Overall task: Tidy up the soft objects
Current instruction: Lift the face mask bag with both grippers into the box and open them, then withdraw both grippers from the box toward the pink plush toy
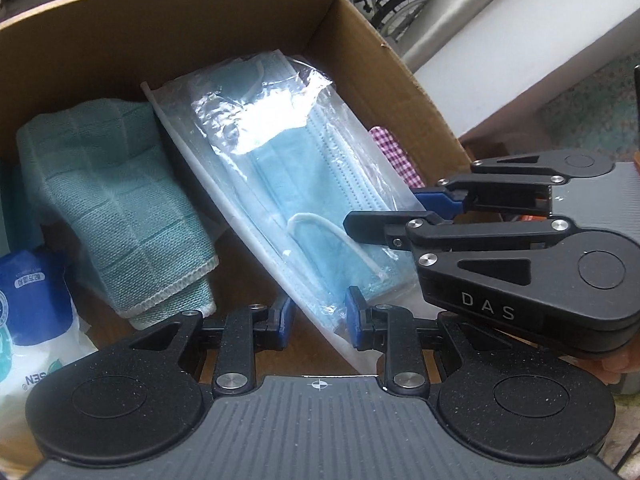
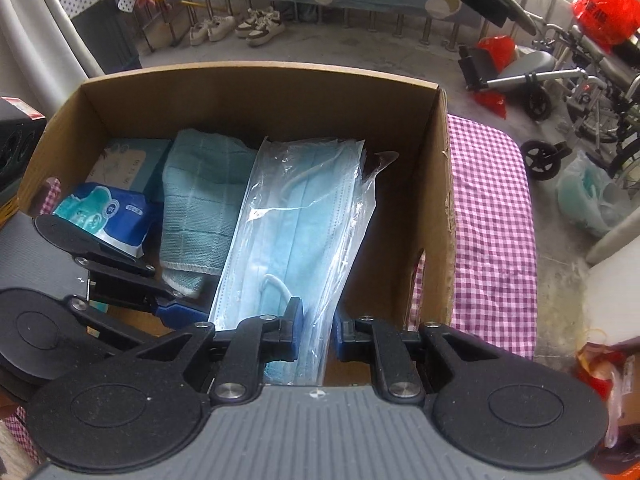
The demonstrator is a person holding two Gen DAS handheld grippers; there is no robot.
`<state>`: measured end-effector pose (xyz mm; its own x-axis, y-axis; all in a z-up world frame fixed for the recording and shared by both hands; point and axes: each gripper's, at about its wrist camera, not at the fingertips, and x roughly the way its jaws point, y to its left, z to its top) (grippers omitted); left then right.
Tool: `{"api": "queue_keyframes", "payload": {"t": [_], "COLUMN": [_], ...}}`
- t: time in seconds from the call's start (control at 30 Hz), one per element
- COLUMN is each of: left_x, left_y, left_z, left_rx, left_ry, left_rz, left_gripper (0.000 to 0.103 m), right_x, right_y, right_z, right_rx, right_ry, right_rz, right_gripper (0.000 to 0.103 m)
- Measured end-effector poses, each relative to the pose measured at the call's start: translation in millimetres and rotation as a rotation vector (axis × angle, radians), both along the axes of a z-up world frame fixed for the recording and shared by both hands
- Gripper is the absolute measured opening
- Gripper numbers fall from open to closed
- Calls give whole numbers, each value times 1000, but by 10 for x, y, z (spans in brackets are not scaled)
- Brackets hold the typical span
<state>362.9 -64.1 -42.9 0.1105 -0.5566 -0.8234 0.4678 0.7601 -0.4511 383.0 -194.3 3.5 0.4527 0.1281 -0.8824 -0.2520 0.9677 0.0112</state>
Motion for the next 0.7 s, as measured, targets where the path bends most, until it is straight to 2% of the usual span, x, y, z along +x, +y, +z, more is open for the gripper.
{"api": "queue_keyframes", "payload": {"t": [0.07,0.1,0.13,0.17,0.2,0.27,0.4,0.53,0.6,0.67,0.7], "left_x": [27,27,69,65,61,44,-32,-136,-220,-338,-407], "left_y": [8,23,25,33,51,87,160,351,520,709,773], "left_z": [-23,-26,-24,-7,-3,6,87,244,347,458,507], "left_rx": [2,-1,-3,-3,0,4,8,-43,-71,-87,-97], "left_ry": [6,6,0,-7,-7,-7,-57,-82,-106,-141,-165], "left_rz": [-2,-1,1,3,9,14,39,92,122,170,189], "left_gripper": [29,35,45,51,59,63,69,73,77,82,89], "right_x": [-6,-16,-31,-53,-76,-131,-232,-304,-313,-291,-264], "right_y": [16,24,33,43,42,45,18,-25,-7,58,107], "right_z": [24,46,73,102,144,230,411,565,600,586,554], "right_rx": [-16,-32,-58,-83,-96,-100,-109,-90,-63,-26,-10], "right_ry": [-8,-21,-40,-66,-93,-126,-191,-243,-241,-209,-185], "right_rz": [-9,-12,-16,-21,-20,-11,-26,-42,-24,10,30], "right_gripper": [24,28,40,56,59,59,59,58,57,49,49]}}
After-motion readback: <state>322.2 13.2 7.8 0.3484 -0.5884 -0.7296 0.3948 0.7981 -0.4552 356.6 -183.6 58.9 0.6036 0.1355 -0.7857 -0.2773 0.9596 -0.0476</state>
